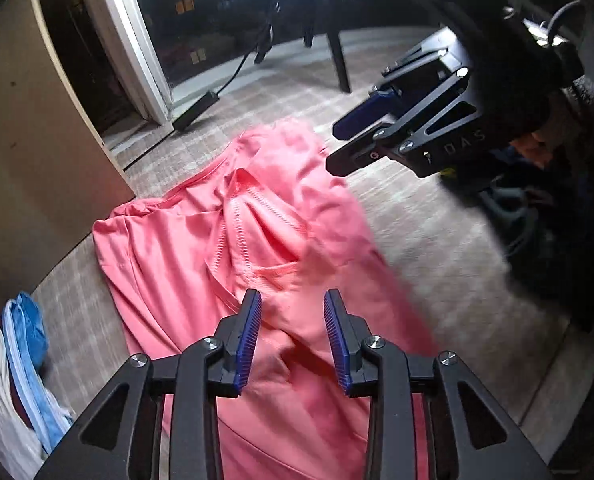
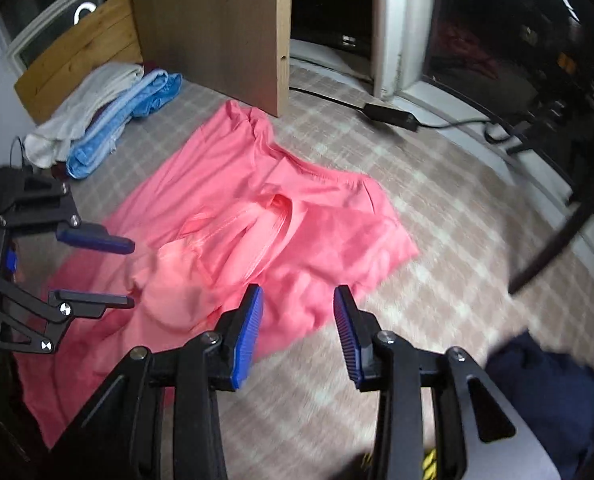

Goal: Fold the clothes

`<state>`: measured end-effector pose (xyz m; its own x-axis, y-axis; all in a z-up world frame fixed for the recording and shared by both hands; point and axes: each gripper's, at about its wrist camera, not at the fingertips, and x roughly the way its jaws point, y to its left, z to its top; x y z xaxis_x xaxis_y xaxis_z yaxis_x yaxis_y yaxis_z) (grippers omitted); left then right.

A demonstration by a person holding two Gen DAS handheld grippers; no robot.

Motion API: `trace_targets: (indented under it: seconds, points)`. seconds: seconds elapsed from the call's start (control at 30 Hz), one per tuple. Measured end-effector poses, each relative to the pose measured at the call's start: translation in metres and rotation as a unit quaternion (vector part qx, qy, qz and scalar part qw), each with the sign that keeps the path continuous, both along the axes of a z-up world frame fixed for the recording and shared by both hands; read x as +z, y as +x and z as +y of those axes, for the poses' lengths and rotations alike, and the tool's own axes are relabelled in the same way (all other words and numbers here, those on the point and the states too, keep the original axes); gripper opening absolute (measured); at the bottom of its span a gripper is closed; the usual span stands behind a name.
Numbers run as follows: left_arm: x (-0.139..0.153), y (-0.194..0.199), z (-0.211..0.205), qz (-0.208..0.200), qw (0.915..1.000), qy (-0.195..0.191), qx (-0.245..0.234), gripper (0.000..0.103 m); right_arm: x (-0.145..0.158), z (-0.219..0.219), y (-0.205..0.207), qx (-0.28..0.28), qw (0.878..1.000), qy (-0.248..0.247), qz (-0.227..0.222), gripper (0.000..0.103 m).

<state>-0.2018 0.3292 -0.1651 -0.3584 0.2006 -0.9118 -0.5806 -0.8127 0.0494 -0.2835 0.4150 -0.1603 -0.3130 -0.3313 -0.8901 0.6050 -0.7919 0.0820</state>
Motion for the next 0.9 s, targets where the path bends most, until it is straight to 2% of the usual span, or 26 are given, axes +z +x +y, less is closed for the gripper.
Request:
trace_targets:
  seconds: [0.1, 0.2, 0.23, 0.27, 0.43, 0.5, 0.53, 0.6, 0.7, 0.77, 0.8, 0.9]
  points:
    - [-0.014, -0.010, 0.002, -0.015, 0.9998, -0.003, -0.010, 0.031, -0.011, -0.006, -0.011, 0.007, 1.000, 0.016, 0.010, 0.036]
    - [-0.024, -0.015, 0.004, -0.031, 0.9994, -0.004, -0.013, 0.029, -0.024, -0.003, -0.022, 0.003, 1.000, 0.006, -0.006, 0.036]
    - [-0.028, -0.016, 0.004, -0.036, 0.9992, -0.004, -0.015, 0.020, -0.028, -0.002, -0.024, 0.002, 1.000, 0.005, -0.009, 0.036]
    - [-0.027, -0.015, -0.001, -0.034, 0.9994, 0.001, -0.005, 0.004, -0.031, -0.002, -0.027, 0.001, 1.000, 0.005, -0.012, 0.036]
    - [-0.021, -0.007, -0.032, -0.015, 0.9983, 0.026, 0.050, 0.004, -0.041, -0.002, -0.031, 0.007, 1.000, 0.012, -0.017, 0.036]
    - [-0.015, 0.000, -0.059, -0.003, 0.9910, 0.067, 0.116, 0.007, -0.041, -0.004, -0.030, 0.015, 1.000, 0.018, -0.013, 0.036]
    - [-0.014, 0.002, -0.067, -0.006, 0.9878, 0.082, 0.132, 0.008, -0.041, -0.005, -0.030, 0.016, 1.000, 0.021, -0.012, 0.036]
    - [-0.014, 0.007, -0.072, -0.006, 0.9865, 0.076, 0.145, 0.005, -0.041, -0.006, -0.031, 0.018, 0.999, 0.024, -0.012, 0.036]
    - [-0.007, 0.004, -0.059, 0.005, 0.9903, 0.067, 0.121, 0.013, -0.039, -0.003, -0.035, 0.010, 1.000, 0.014, -0.021, 0.036]
    - [-0.001, -0.002, -0.046, 0.016, 0.9924, 0.073, 0.098, 0.046, -0.039, -0.002, -0.036, 0.009, 1.000, 0.013, -0.024, 0.036]
    - [-0.002, -0.005, -0.036, 0.022, 0.9942, 0.063, 0.084, 0.052, -0.039, -0.002, -0.036, 0.010, 1.000, 0.014, -0.024, 0.036]
    - [-0.009, -0.014, -0.015, 0.014, 0.9975, 0.053, 0.045, 0.054, -0.039, -0.001, -0.038, 0.001, 0.999, 0.034, -0.009, 0.034]
